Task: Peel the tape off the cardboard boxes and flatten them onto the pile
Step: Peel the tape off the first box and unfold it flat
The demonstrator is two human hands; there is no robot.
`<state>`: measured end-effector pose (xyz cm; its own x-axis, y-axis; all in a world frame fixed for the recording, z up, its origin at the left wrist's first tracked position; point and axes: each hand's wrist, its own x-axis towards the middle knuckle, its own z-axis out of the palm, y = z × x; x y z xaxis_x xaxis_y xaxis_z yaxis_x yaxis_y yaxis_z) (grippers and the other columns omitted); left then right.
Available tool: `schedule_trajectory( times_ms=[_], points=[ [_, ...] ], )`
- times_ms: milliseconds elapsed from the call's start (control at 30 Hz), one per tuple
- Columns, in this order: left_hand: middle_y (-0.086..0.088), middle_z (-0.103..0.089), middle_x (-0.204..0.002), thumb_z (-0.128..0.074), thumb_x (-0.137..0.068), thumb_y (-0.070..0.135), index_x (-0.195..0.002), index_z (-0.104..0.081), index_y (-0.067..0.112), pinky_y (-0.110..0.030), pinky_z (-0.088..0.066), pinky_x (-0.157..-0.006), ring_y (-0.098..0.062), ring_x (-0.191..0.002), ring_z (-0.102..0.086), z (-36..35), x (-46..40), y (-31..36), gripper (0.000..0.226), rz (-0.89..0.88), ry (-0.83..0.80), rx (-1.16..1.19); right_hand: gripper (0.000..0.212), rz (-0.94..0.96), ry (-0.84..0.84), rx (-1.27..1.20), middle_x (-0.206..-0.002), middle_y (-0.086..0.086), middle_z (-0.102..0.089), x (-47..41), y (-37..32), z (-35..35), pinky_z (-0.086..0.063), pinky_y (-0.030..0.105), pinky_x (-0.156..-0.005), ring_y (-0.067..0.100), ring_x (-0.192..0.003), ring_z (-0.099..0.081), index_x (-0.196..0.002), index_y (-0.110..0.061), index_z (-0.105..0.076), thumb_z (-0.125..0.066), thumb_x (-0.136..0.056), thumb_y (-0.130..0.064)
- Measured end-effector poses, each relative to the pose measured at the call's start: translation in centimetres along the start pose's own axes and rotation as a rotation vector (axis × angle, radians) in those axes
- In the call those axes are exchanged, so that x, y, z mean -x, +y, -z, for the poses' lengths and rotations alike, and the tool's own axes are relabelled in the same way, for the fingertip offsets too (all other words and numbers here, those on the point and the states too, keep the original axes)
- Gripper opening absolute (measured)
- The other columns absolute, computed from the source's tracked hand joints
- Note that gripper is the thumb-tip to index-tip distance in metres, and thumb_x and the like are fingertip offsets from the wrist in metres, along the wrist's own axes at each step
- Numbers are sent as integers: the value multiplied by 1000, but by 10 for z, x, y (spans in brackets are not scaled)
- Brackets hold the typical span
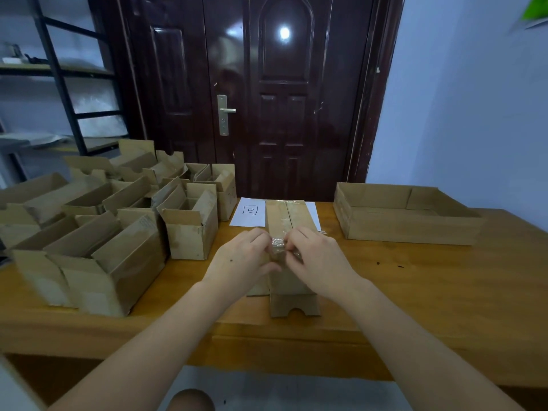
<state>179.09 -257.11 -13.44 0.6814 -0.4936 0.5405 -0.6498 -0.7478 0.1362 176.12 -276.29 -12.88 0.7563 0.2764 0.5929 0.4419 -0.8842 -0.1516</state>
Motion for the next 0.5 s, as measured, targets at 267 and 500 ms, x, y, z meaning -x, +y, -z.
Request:
schedule_trajectory(
  times_ms=[267,500],
  points=[
    [4,-68,-108,-57,-103,25,-93,-53,27,-24,-57,-81,-11,-96,-62,7,-3,-9,11,-103,-60,-37,3,-1,13,9,-92,-6,-61,-2,3,-3,-57,29,-72,10,-82,-58,-93,-21,-60,-62,-95,-19],
    [7,-63,-92,-51,-104,29,-96,-46,28,-10,-33,-60,-10,-81,-57,13,-13,-9,10,-120,-113,-95,6,-6,-13,12,-96,-7,-61,-2,1,1,-58,29,-74,9,-84,-58,-96,-21,-61,-67,-92,-22]
  ],
)
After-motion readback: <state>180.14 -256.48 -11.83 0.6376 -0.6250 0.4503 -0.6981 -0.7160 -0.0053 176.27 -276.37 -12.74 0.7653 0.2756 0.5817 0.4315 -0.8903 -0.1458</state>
